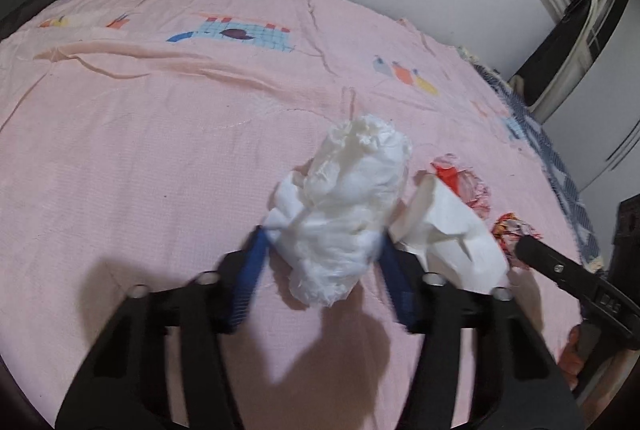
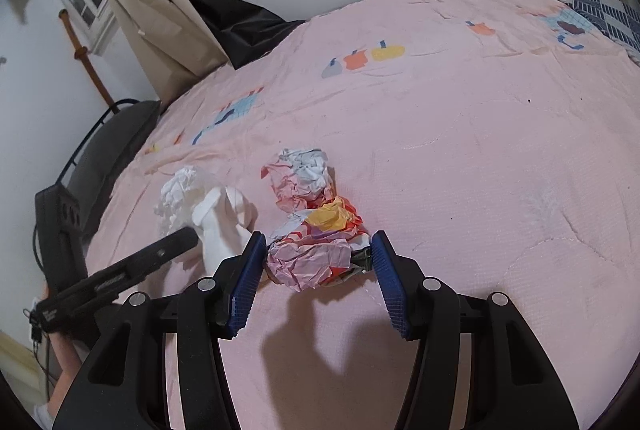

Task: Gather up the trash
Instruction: 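Grasp the white tissue with the left gripper while the right gripper grasps the crumpled paper ball, then lift the tissue and paper ball and carry them down over the bag, then open both grippers to drop the tissue and paper ball into the bag, then raise both open grippers back over the bed toward the last items, then grasp the white paper cup with the left gripper while the right gripper grasps the red-white paper ball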

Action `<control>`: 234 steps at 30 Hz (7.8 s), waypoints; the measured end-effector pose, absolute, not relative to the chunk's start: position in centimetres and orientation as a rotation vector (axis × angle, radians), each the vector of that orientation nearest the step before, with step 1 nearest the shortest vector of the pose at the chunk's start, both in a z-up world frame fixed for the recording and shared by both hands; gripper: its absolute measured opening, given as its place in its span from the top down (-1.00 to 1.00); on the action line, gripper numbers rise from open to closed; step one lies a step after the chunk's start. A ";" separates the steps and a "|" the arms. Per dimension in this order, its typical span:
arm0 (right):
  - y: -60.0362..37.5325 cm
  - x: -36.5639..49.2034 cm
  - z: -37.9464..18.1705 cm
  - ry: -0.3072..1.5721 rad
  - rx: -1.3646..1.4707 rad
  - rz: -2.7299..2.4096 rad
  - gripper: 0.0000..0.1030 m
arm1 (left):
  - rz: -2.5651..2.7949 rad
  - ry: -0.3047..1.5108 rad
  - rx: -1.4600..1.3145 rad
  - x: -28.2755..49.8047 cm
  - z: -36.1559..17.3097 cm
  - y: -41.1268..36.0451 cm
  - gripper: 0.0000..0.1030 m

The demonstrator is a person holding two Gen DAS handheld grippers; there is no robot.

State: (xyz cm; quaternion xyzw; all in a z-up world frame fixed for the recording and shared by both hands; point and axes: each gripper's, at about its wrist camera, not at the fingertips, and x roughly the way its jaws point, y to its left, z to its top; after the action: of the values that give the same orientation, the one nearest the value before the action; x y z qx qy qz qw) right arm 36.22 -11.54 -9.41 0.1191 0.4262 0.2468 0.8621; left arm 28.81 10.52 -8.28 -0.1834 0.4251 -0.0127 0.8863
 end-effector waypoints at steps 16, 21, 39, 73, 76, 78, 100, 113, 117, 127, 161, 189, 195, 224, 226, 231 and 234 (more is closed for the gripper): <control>-11.1 34.0 -8.5 0.815 0.124 0.454 0.00 | -0.019 0.850 -0.212 26.3 -6.1 9.3 0.52; -11.3 31.8 -7.7 0.752 0.100 0.427 0.00 | 0.001 0.836 -0.170 24.5 -5.4 8.7 0.52; -12.4 21.6 -5.0 0.622 -0.014 0.467 0.00 | 0.004 0.762 -0.071 16.0 -3.8 4.6 0.52; -13.2 3.3 -6.8 0.756 -0.044 0.535 0.00 | -0.032 0.838 -0.033 -1.3 -4.9 -1.6 0.52; -13.4 3.1 -7.6 0.810 -0.032 0.519 0.00 | -0.039 0.874 -0.030 -2.0 -5.7 -2.4 0.52; -13.5 3.3 -8.3 0.848 -0.018 0.508 0.00 | -0.046 0.897 -0.040 -2.3 -6.3 -2.7 0.52; -14.3 6.4 -22.0 1.368 0.149 0.275 0.00 | 0.024 1.371 -0.131 0.3 -17.6 -5.1 0.52; -14.9 7.7 -28.6 1.529 0.162 0.181 0.00 | 0.036 1.549 -0.200 2.9 -23.9 -5.0 0.52; -14.7 8.2 -30.0 1.558 0.155 0.165 0.00 | 0.031 1.572 -0.199 3.4 -25.2 -4.8 0.52; -14.3 9.2 -31.8 1.573 0.099 0.123 -0.04 | 0.048 1.603 -0.204 4.2 -26.7 -4.7 -0.22; -14.4 4.8 -14.7 1.039 -0.051 0.206 -0.66 | 0.070 1.131 -0.200 -2.3 -11.2 -3.1 -0.83; -14.1 16.6 -6.1 0.757 -0.025 0.379 -0.68 | -0.171 0.922 -0.070 7.4 -6.5 0.3 -0.88; -13.7 20.8 -7.0 0.784 -0.016 0.403 -0.68 | -0.216 0.889 0.001 11.7 -6.1 0.5 -0.88; -8.1 41.2 -11.1 0.868 0.250 0.494 -0.05 | -0.298 0.874 -0.142 26.1 -7.9 5.3 -0.88; -8.1 41.4 -11.1 0.865 0.271 0.524 0.17 | -0.302 0.866 -0.154 26.6 -7.8 5.5 -0.88; -8.2 40.7 -10.3 0.838 0.248 0.542 0.36 | -0.322 0.843 -0.189 28.2 -7.6 5.5 -0.88; -9.0 40.3 -9.3 0.809 0.256 0.548 0.37 | -0.324 0.834 -0.198 28.9 -7.5 5.2 -0.88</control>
State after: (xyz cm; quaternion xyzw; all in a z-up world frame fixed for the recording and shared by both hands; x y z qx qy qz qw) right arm 40.27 -9.00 -9.34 0.1228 0.3876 0.2627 0.8750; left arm 28.95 5.17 -7.54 -0.0955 0.4027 -0.1562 0.8968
